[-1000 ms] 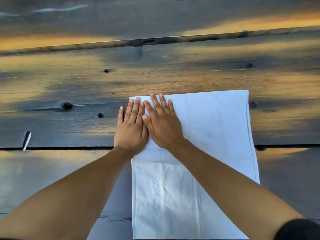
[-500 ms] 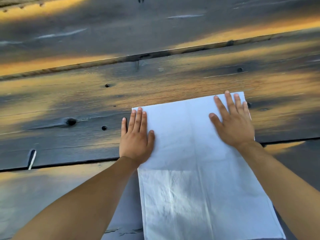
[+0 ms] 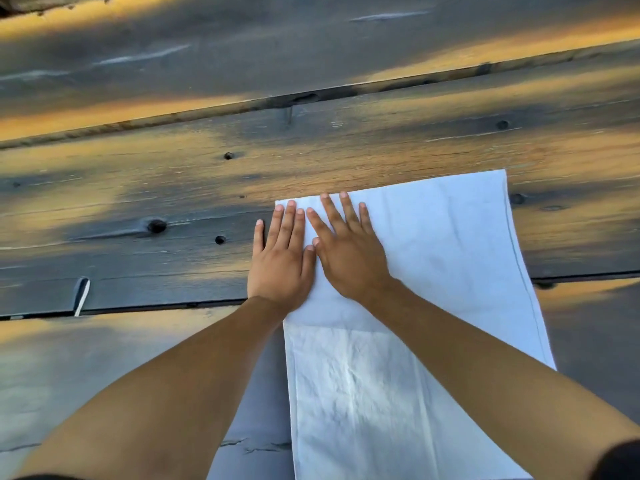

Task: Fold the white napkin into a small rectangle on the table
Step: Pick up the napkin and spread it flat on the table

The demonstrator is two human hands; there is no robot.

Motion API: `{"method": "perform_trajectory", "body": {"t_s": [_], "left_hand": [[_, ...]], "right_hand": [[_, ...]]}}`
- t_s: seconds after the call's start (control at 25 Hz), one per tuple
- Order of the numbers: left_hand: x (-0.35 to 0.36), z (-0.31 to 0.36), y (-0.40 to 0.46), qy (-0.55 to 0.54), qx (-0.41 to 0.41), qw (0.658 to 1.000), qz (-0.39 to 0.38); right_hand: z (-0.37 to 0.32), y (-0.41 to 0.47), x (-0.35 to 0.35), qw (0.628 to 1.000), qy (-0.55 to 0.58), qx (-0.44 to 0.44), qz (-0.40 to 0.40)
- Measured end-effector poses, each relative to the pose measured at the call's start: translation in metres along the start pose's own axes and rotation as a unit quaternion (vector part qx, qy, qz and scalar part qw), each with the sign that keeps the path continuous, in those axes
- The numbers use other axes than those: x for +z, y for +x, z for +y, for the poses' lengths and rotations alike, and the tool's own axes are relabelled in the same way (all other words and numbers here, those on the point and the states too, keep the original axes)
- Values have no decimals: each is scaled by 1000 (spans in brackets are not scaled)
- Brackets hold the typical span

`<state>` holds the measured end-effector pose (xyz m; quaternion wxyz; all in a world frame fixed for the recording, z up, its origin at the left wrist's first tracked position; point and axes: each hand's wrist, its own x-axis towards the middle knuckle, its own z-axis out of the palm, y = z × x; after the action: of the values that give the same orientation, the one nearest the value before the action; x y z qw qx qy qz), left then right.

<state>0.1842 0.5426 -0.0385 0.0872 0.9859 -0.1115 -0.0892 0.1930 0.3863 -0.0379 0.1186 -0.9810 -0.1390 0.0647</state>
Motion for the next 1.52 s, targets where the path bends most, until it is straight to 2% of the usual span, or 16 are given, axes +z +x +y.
{"method": "perform_trajectory", "body": {"t_s": [0.08,0.16,0.32,0.4,0.64,0.76,0.88,0.92,1.0,1.16,1.32,1.44,1.52], "left_hand": [[0,0,1,1,3,1000,-6],[-1,1,0,4,2,1000,-6],[-1,1,1,-1,-3,1000,-7],[0,0,0,-6,-2,1000,-1],[4,-3,0,-34,-1,999,30],[6,-4,1,-40,1,998,41],[6,-5,0,-31,3,999,44],[6,-5,-1,-24,6,999,44],[6,-5,-2,-14,14,999,40],[7,-5,0,-7,14,999,38],[4,-3,0,-5,9,999,34],[5,-4,-2,-13,11,999,32],[0,-4,-1,-69,10,997,34]], "right_hand": [[17,-10,3,1000,-18,-14,4],[56,-25,-3,999,-32,9,23],[155,-63,-26,989,-49,137,34],[179,-73,-31,982,-54,176,29],[174,-70,-34,983,-44,179,20],[126,-68,-37,978,0,200,52],[25,-71,-18,994,10,61,89],[-1,-72,-7,997,7,19,73],[-27,-73,12,1000,1,-8,28],[32,-93,13,999,-37,8,34],[131,-147,-13,992,-57,108,36],[146,-166,-16,987,-71,139,25],[139,-163,-14,986,-72,145,28]]}}
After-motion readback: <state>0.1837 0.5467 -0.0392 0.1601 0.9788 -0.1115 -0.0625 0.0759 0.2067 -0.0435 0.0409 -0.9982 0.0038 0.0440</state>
